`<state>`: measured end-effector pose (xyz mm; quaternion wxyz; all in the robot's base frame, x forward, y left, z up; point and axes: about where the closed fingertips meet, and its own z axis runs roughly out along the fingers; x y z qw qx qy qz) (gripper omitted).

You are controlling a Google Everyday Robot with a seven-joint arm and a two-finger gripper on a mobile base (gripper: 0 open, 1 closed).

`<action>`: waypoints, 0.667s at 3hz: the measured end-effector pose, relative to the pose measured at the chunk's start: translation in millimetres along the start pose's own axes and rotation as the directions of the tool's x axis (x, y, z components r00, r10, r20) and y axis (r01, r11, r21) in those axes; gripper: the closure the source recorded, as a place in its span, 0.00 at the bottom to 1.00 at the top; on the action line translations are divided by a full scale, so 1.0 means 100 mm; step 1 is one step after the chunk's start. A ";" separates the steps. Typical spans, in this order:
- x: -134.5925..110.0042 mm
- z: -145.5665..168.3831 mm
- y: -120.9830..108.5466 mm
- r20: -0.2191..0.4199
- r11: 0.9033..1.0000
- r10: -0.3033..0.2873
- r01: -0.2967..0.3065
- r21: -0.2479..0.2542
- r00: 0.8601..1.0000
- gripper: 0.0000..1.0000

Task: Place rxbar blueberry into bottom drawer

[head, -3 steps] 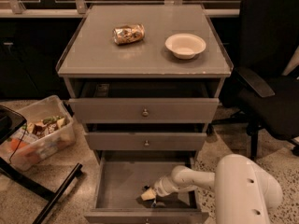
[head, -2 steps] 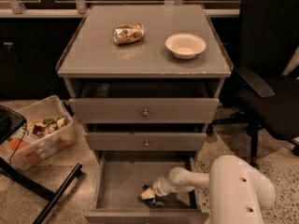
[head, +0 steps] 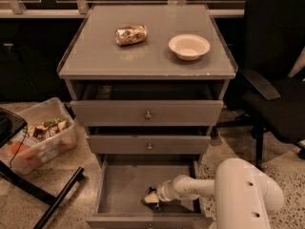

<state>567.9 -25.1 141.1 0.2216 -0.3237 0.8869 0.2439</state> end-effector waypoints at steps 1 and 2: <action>-0.06 -0.10 0.01 0.030 0.999 0.009 -0.010 0.033 1.000 0.00; -0.09 -0.14 -0.03 0.046 0.999 0.040 -0.041 0.035 0.998 0.00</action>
Offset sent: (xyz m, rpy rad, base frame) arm 0.0165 -0.0162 0.0206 0.0386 -0.0111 -0.1056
